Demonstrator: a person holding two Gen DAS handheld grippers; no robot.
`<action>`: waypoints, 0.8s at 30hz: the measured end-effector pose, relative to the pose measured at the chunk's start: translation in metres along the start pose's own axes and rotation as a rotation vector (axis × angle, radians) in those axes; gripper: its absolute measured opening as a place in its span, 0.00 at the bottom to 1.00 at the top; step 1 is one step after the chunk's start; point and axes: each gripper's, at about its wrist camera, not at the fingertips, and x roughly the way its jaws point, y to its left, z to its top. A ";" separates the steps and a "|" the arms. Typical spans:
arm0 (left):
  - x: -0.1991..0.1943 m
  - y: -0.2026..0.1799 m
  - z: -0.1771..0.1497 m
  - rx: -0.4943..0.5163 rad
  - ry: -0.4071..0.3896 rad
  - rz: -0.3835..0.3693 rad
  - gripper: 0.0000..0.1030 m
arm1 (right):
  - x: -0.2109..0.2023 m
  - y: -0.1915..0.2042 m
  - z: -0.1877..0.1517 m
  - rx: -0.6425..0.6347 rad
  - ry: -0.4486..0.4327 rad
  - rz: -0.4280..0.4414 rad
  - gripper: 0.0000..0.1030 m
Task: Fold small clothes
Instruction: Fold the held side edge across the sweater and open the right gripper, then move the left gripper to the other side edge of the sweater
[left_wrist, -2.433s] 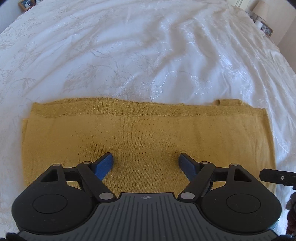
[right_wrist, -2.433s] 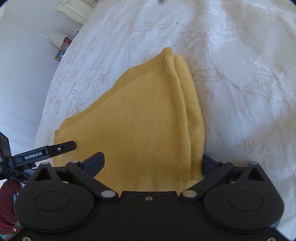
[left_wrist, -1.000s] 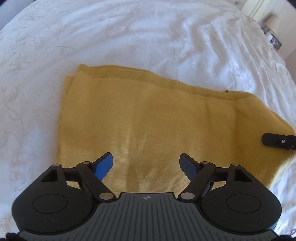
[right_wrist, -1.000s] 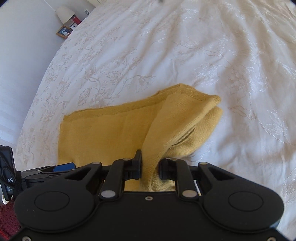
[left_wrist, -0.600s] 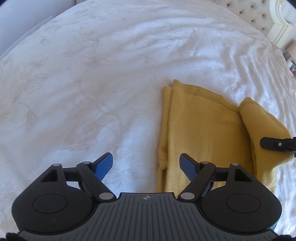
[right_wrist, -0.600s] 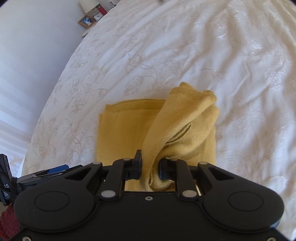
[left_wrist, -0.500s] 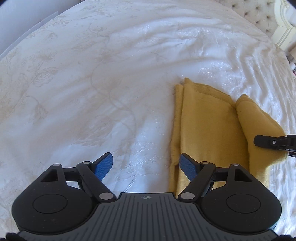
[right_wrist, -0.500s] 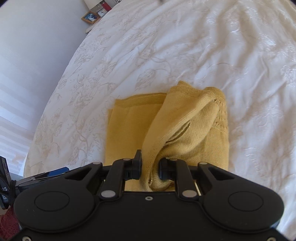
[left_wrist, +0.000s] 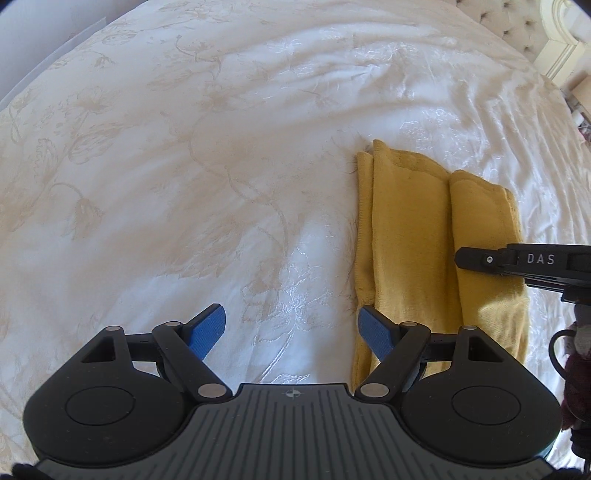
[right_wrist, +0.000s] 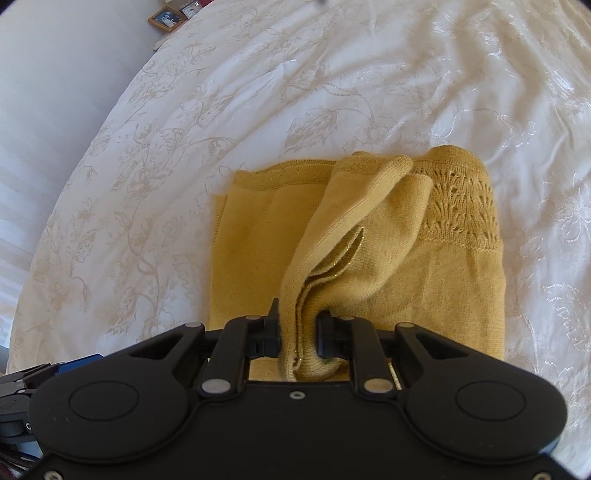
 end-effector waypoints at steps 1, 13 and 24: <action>0.000 0.000 0.000 0.004 0.001 0.000 0.76 | 0.001 0.001 0.000 0.006 -0.003 0.000 0.25; 0.002 0.008 0.001 -0.012 0.014 0.017 0.76 | 0.016 0.025 0.002 -0.033 0.021 0.042 0.39; -0.001 0.006 0.012 0.014 -0.003 0.015 0.76 | -0.034 0.008 -0.015 -0.054 -0.079 0.210 0.51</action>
